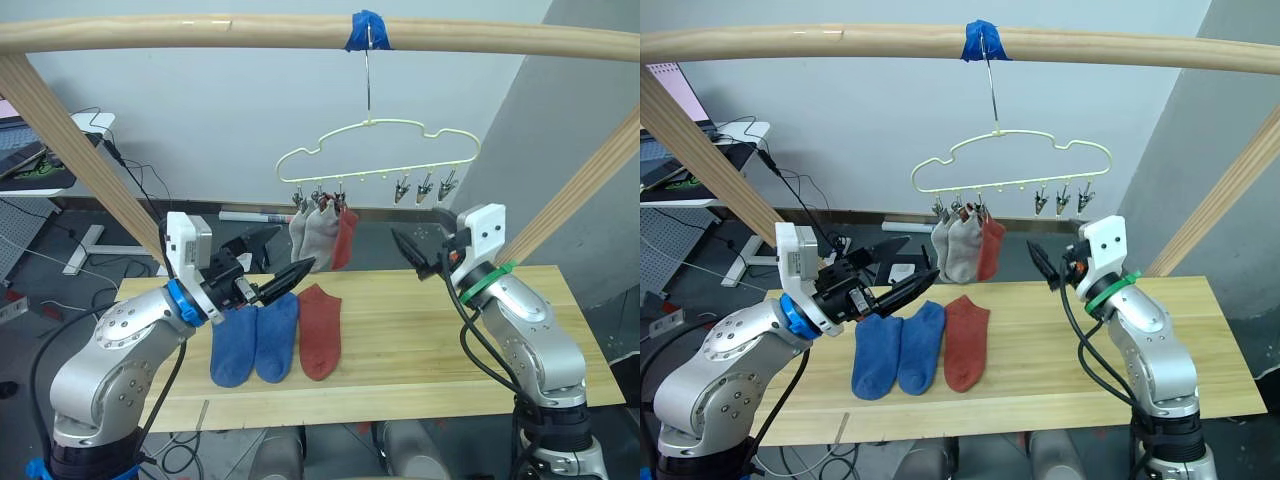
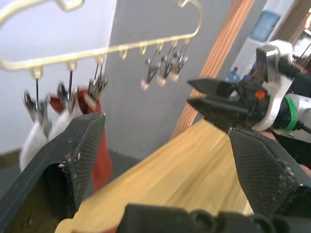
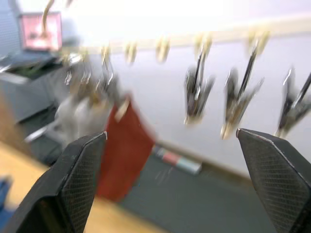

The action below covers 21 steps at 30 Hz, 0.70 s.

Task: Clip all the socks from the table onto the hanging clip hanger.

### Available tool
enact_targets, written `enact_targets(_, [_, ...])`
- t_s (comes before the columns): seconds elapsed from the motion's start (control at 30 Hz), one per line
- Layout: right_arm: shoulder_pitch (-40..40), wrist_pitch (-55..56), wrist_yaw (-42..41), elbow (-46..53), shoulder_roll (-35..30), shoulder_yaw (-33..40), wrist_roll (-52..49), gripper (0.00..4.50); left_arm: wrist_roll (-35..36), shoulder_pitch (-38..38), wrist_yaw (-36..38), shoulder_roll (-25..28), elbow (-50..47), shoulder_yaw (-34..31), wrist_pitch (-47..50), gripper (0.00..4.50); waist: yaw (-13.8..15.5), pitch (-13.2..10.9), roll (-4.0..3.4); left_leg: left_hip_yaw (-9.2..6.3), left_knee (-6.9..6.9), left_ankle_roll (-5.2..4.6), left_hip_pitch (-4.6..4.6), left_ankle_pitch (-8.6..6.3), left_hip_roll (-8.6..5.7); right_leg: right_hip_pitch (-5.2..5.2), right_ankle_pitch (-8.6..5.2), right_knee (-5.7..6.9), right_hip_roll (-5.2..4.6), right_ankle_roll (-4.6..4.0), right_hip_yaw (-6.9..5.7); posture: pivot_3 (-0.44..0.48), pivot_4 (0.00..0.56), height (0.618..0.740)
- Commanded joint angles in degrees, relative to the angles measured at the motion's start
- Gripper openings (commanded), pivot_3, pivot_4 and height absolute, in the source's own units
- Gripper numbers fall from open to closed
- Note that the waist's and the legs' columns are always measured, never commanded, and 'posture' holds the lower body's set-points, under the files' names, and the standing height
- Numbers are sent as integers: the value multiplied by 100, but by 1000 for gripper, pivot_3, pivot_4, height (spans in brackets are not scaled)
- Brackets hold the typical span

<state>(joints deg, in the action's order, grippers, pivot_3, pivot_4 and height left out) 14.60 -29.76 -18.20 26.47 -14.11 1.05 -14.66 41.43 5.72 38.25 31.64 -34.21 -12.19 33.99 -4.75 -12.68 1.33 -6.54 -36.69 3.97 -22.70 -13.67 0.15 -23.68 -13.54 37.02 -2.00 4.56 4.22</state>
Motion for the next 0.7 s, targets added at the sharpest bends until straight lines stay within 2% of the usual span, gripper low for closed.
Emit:
enact_targets(0.03, [7,117,347,346,199,-154,165,4320,-149,-158,108,15,-181,133,-338,4500,0,0,0,0,1,0,0,0,0,0,0,-2,0,0,0,-83,189,740])
enact_targets(0.13, [56,147,563,336,353,-320,322,3611,-160,-131,80,-32,-156,147,-461,4500,-2,0,0,0,1,0,-7,0,0,-9,2,1,0,-4,0,-86,184,740])
enact_targets(0.27, [104,153,640,311,415,-412,407,2182,-139,-99,24,-59,-169,182,-505,4500,-2,0,0,0,0,0,-7,0,0,-8,2,2,0,-3,0,-86,183,740])
enact_targets(0.7, [663,383,874,-745,765,-490,734,2182,7,-158,-278,-195,-425,276,-497,4500,1,0,0,-1,1,-1,-7,0,2,-9,17,3,1,-29,-2,-48,172,740])
